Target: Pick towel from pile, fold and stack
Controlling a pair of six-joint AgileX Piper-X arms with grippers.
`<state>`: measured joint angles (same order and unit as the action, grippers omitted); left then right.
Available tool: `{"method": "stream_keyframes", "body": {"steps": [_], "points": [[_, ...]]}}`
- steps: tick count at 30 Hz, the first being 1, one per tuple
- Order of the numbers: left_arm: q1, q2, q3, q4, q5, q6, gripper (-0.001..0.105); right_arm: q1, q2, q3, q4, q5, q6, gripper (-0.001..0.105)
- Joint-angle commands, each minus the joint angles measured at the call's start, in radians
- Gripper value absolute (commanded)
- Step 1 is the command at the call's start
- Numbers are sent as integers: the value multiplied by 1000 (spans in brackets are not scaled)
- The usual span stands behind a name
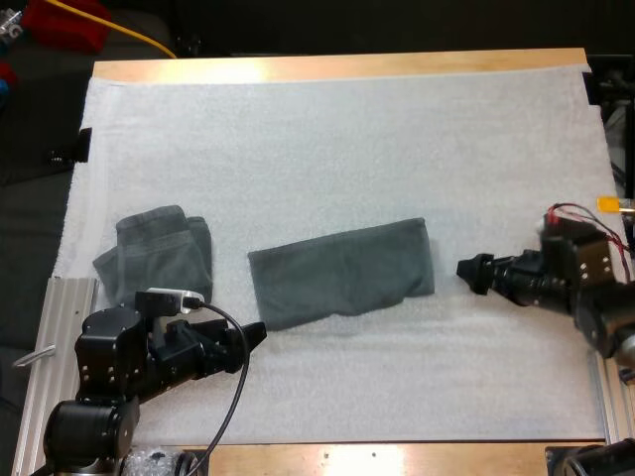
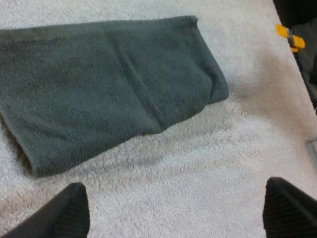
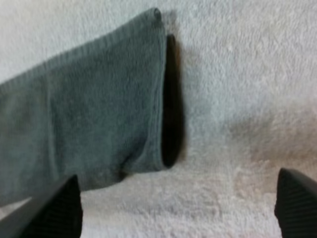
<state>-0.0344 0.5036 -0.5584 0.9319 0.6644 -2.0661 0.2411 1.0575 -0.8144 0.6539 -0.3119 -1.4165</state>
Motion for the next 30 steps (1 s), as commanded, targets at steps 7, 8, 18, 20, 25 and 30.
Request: {"method": "stream_keyframes", "body": {"steps": [7,8,18,20,25,30], "points": [[-5,-6,-5,-97,3,-26,70,-90,118,-9,-51,-105,-147,77],[-5,-6,-5,-101,3,-27,70,-90,128,-9,-57,-105,-153,77],[-5,-6,-5,-101,3,-27,70,-90,363,-10,-238,-216,-150,77],[-5,-6,-5,-101,3,-27,70,-90,402,-17,-255,-244,-141,77],[-5,-6,-5,-99,3,-27,70,-89,490,-73,-284,-285,-103,77],[-5,-6,-5,-97,3,-27,70,-74,556,-125,-284,-321,-75,77]]}}
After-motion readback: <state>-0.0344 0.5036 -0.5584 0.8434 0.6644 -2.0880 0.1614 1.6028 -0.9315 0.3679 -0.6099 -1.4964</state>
